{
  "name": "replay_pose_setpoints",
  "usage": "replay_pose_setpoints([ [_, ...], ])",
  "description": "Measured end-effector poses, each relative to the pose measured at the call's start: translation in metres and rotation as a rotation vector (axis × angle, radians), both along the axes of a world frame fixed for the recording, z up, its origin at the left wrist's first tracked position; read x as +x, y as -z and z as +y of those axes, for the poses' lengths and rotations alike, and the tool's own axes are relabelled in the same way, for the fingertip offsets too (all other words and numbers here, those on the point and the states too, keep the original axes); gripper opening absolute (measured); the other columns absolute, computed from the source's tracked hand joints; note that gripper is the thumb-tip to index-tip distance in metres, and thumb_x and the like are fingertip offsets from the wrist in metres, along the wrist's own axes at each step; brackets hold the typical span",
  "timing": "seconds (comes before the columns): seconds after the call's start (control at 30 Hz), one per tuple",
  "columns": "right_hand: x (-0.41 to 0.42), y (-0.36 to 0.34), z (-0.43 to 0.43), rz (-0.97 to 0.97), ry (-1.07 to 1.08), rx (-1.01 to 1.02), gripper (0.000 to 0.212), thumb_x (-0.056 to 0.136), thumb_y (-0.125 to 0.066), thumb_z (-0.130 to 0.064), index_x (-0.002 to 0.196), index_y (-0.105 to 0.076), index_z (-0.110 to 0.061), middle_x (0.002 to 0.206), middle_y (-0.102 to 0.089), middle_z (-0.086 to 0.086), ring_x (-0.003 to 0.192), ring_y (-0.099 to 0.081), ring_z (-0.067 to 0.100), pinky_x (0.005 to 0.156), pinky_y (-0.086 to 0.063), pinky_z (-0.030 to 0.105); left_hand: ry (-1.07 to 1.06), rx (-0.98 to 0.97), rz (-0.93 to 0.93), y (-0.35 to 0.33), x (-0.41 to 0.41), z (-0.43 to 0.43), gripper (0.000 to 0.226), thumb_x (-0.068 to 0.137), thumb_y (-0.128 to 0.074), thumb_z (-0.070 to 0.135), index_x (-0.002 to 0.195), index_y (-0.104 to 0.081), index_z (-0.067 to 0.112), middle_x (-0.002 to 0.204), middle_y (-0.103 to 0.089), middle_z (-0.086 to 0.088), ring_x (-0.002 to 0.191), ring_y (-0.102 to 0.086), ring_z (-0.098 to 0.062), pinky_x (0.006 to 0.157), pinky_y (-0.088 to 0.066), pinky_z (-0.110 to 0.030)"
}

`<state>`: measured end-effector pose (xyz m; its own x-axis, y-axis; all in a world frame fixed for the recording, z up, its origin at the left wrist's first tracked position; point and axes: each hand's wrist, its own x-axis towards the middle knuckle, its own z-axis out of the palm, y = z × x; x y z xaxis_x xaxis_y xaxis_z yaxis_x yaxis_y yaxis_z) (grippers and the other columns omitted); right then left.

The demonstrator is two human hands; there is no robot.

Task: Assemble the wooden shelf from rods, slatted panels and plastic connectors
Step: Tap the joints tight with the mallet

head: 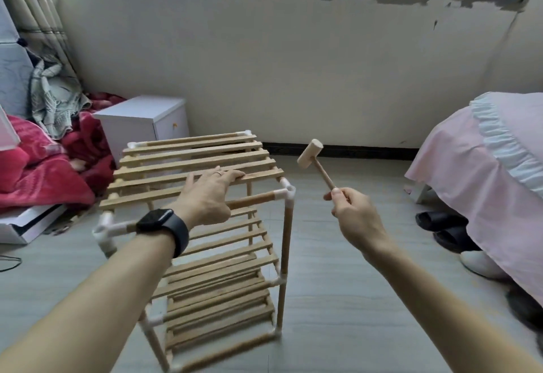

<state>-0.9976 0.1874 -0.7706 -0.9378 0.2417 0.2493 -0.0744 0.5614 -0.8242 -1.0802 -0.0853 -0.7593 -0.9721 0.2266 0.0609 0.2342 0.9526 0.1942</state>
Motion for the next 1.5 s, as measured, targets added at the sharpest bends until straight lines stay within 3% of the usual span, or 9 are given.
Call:
replay_pose_setpoints([
  [0.17, 0.020, 0.021, -0.014, -0.030, -0.108, -0.118, 0.029, 0.108, -0.041, -0.032, 0.103, -0.067, -0.021, 0.070, -0.054, -0.002, 0.062, -0.048, 0.011, 0.056, -0.042, 0.025, -0.039, 0.141, -0.185, -0.014, 0.006, -0.008, 0.065, 0.056, -0.065, 0.046, 0.116, -0.045, 0.033, 0.121, -0.050, 0.005, 0.120, -0.043, -0.020, 0.115, -0.021, -0.059],
  [0.27, 0.024, 0.026, -0.021, -0.043, -0.145, -0.139, 0.028, 0.108, -0.041, -0.031, 0.105, -0.067, -0.019, 0.070, -0.053, -0.001, 0.061, -0.046, 0.012, 0.056, -0.041, 0.029, -0.127, 0.289, -0.165, -0.027, 0.005, 0.000, 0.043, 0.069, -0.048, 0.059, 0.098, -0.057, 0.029, 0.109, -0.060, -0.002, 0.101, -0.055, -0.024, 0.104, -0.040, -0.053],
  [0.37, 0.027, 0.028, -0.023, -0.052, -0.161, -0.149, 0.028, 0.108, -0.042, -0.028, 0.105, -0.067, -0.016, 0.069, -0.053, 0.000, 0.061, -0.046, 0.012, 0.056, -0.039, 0.029, -0.225, 0.282, -0.020, -0.029, -0.001, 0.021, 0.056, 0.085, -0.036, 0.065, 0.122, -0.055, 0.028, 0.133, -0.052, -0.013, 0.116, -0.053, -0.034, 0.106, -0.038, -0.062],
  [0.53, 0.030, 0.038, -0.015, -0.052, -0.138, -0.198, 0.027, 0.108, -0.044, -0.028, 0.102, -0.068, -0.017, 0.061, -0.050, -0.007, 0.054, -0.044, 0.007, 0.053, -0.038, 0.025, -0.393, 0.071, -0.057, -0.012, -0.008, 0.064, 0.082, 0.095, -0.024, 0.071, 0.162, -0.016, 0.025, 0.169, -0.003, -0.017, 0.152, 0.006, -0.047, 0.115, 0.010, -0.072],
  [0.87, 0.020, 0.022, 0.006, -0.012, -0.119, -0.201, 0.028, 0.108, -0.043, -0.031, 0.102, -0.068, -0.020, 0.055, -0.049, -0.010, 0.050, -0.041, 0.006, 0.050, -0.035, 0.025, -0.170, -0.015, -0.177, -0.014, -0.008, 0.019, 0.074, 0.092, -0.027, 0.064, 0.160, -0.013, 0.038, 0.170, -0.001, -0.007, 0.155, 0.008, -0.033, 0.113, 0.010, -0.074],
  [1.0, 0.009, 0.012, 0.007, 0.030, -0.092, -0.071, 0.029, 0.108, -0.041, -0.033, 0.102, -0.066, -0.021, 0.066, -0.056, -0.005, 0.056, -0.048, 0.007, 0.053, -0.040, 0.026, -0.023, 0.162, -0.220, -0.021, 0.016, -0.029, 0.074, 0.067, -0.047, 0.050, 0.140, -0.039, 0.050, 0.157, -0.034, 0.000, 0.145, -0.027, -0.025, 0.118, -0.005, -0.062],
  [1.13, 0.001, 0.007, 0.009, 0.042, -0.058, 0.122, 0.031, 0.109, -0.038, -0.033, 0.107, -0.065, -0.018, 0.064, -0.056, -0.001, 0.054, -0.048, 0.013, 0.050, -0.037, 0.030, -0.123, 0.338, -0.196, -0.030, 0.019, -0.051, 0.028, 0.091, -0.041, 0.032, 0.112, -0.056, 0.043, 0.136, -0.050, -0.007, 0.117, -0.050, -0.028, 0.109, -0.034, -0.055],
  [1.3, 0.000, -0.005, 0.013, -0.011, -0.008, 0.474, 0.035, 0.106, -0.037, -0.037, 0.106, -0.068, -0.022, 0.071, -0.063, 0.000, 0.064, -0.058, 0.021, 0.053, -0.036, 0.033, -0.211, -0.017, -0.081, -0.033, 0.015, 0.013, 0.070, 0.091, -0.016, 0.076, 0.153, -0.021, 0.044, 0.165, -0.023, -0.009, 0.152, -0.016, -0.040, 0.113, -0.006, -0.074],
  [1.5, -0.004, -0.024, 0.017, -0.065, -0.029, 0.626, 0.035, 0.105, -0.036, -0.037, 0.104, -0.068, -0.022, 0.079, -0.065, 0.004, 0.072, -0.058, 0.026, 0.059, -0.040, 0.035, -0.154, -0.096, 0.010, 0.000, 0.021, 0.082, 0.070, 0.096, -0.014, 0.072, 0.160, -0.006, 0.043, 0.170, -0.003, -0.004, 0.155, 0.006, -0.039, 0.117, 0.005, -0.071],
])
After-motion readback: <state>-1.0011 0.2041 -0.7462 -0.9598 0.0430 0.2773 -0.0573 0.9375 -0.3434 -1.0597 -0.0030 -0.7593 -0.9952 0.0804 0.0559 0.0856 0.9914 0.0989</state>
